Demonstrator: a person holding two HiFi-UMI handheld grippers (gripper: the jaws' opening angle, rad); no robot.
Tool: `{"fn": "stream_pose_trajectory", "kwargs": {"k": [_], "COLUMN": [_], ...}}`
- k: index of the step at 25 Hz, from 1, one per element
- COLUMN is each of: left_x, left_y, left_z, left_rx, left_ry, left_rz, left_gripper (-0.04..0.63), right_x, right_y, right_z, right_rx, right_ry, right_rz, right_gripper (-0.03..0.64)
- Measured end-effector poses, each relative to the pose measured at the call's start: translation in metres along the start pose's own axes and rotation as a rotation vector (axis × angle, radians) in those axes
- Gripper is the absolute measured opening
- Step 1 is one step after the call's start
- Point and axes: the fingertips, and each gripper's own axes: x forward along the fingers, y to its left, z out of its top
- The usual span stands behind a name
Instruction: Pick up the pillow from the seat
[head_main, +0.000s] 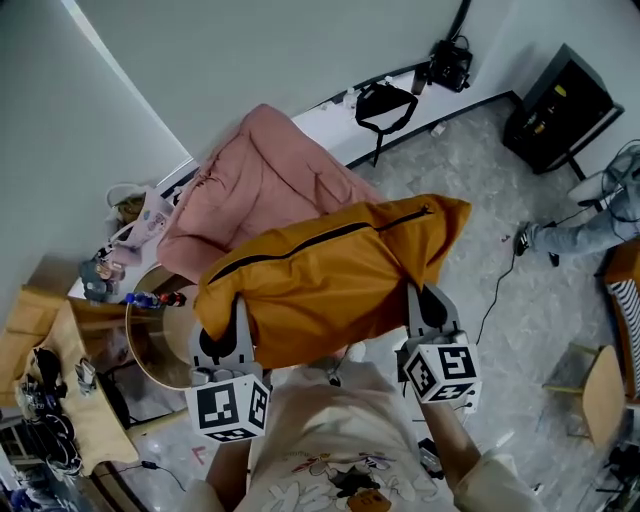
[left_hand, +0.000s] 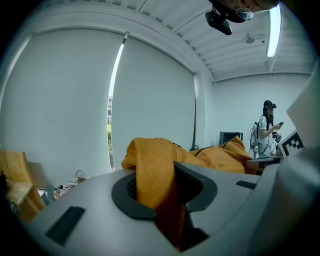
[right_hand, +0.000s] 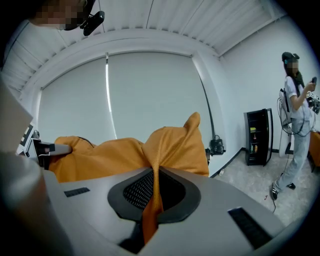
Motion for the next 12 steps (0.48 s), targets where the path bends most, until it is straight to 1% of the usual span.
{"fn": "stream_pose_trajectory", "kwargs": {"k": [6,12], "left_x": [-0.012,-0.023], "left_y": [0.020,0.030], "left_z": [0.013,0.016], "left_rx": [0.020,0.023], "left_ry": [-0.030,-0.048], "left_rz": [-0.051,-0.070], "left_gripper": [0.100,0.100], "right_x": [-0.025,-0.047], "right_y": [0.028,0.047], "right_z": [0.006,0.004], "right_rx": [0.012,0.007], "right_ry": [-0.030,-0.031], "right_rz": [-0.040,-0.062], "right_gripper": [0.023,0.023]}}
